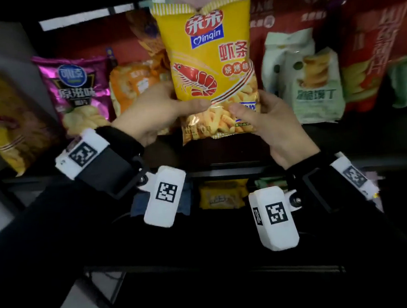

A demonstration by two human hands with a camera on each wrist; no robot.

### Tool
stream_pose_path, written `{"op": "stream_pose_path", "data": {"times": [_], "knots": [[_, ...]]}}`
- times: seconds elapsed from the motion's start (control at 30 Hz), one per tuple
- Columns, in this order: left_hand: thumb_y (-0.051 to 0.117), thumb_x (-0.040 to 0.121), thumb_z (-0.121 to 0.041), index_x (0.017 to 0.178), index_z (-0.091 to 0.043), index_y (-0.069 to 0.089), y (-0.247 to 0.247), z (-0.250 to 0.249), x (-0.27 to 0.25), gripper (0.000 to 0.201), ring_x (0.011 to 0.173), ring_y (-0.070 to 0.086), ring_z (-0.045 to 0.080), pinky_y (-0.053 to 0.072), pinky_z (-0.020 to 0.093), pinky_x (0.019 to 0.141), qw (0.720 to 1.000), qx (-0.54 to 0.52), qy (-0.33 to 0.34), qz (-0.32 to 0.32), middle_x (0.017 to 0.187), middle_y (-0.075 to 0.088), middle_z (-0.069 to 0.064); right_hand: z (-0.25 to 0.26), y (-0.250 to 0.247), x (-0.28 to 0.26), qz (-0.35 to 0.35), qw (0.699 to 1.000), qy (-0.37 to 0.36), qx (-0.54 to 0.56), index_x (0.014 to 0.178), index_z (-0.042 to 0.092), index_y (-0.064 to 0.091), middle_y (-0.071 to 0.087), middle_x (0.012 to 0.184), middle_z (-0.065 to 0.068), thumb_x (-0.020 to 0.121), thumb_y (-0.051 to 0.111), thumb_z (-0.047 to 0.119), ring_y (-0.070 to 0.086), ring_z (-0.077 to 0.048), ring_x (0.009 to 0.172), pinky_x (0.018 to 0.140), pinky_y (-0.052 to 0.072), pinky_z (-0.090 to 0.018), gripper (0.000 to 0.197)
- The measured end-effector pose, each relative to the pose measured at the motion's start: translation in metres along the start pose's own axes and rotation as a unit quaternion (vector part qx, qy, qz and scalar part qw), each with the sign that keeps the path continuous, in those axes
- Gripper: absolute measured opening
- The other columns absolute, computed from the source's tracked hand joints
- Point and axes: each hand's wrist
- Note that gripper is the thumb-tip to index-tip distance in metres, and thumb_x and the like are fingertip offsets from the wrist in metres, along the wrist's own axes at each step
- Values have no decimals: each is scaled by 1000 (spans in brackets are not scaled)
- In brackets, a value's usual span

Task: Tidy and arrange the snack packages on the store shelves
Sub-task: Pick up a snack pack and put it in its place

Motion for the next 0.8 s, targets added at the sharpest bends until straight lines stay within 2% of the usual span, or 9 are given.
{"op": "stream_pose_path", "data": {"times": [0.1, 0.2, 0.27, 0.37, 0.43, 0.5, 0.6, 0.7, 0.8], "knots": [[78, 76, -19, 101, -26, 66, 6, -12, 30, 29, 84, 68, -4, 50, 11, 69, 999, -37, 33, -16, 99, 73, -12, -7, -18, 6, 14, 996, -11, -88, 132, 11, 51, 64, 122, 1, 83, 72, 21, 61, -9, 111, 96, 48, -22, 54], [77, 79, -18, 99, -24, 67, 14, -17, 71, 24, 68, 65, -8, 46, 6, 57, 997, -38, 18, -61, 92, 70, -14, -14, -43, 11, -9, 982, 2, -191, 134, 15, 46, 59, 121, 2, 84, 71, 28, 55, -8, 108, 81, 42, -11, 57], [78, 78, -13, 109, -13, 67, 24, -16, 96, 32, 67, 65, 1, 49, 13, 61, 995, -53, 1, -89, 95, 70, -5, -15, -60, 14, -23, 973, 13, -231, 128, 15, 50, 62, 115, -4, 84, 70, 28, 57, -9, 101, 75, 41, -11, 50], [79, 77, -12, 117, -5, 65, 39, -10, 124, 43, 93, 68, 18, 54, 26, 80, 988, -31, -5, -151, 112, 69, 9, -13, -78, 13, 9, 957, 29, -289, 113, 19, 59, 64, 100, 2, 84, 70, 29, 60, -6, 94, 72, 40, -7, 32], [78, 80, -17, 121, -4, 63, 43, -1, 136, 46, 107, 64, 22, 50, 27, 88, 987, 17, -22, -161, 120, 67, 10, -13, -85, 10, 35, 950, 35, -308, 106, 21, 62, 64, 97, 5, 84, 69, 28, 60, -2, 91, 74, 40, -6, 24], [74, 84, -22, 124, -4, 62, 44, 11, 143, 46, 112, 62, 23, 46, 21, 83, 986, 54, -52, -146, 124, 64, 10, -14, -89, 7, 40, 949, 26, -311, 104, 20, 63, 66, 96, 5, 85, 69, 26, 60, 0, 88, 74, 41, -3, 21], [71, 86, -25, 123, 1, 62, 42, 26, 150, 46, 112, 61, 23, 47, 22, 81, 983, 74, -99, -138, 125, 63, 13, -13, -90, 4, 26, 953, 11, -301, 104, 17, 65, 69, 99, -1, 85, 69, 23, 63, -3, 82, 70, 38, 2, 21], [76, 81, -33, 121, 2, 61, 45, 32, 155, 55, 103, 60, 18, 43, 17, 62, 972, 93, -148, -155, 126, 63, 11, -14, -88, 3, 26, 952, 11, -304, 104, 17, 66, 69, 95, 0, 85, 69, 24, 64, -9, 94, 72, 38, 2, 21], [83, 69, -42, 134, 1, 47, 50, 37, 162, 86, 111, 57, 18, 47, 21, 76, 968, 70, -170, -171, 134, 57, 9, -15, -86, 2, 33, 945, 9, -325, 104, 19, 66, 65, 84, 12, 85, 69, 26, 64, -8, 95, 80, 41, -5, 21]]}}
Point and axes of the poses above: each hand's wrist, its own x-axis towards the middle knuckle, its own y-axis out of the palm, z = x × y
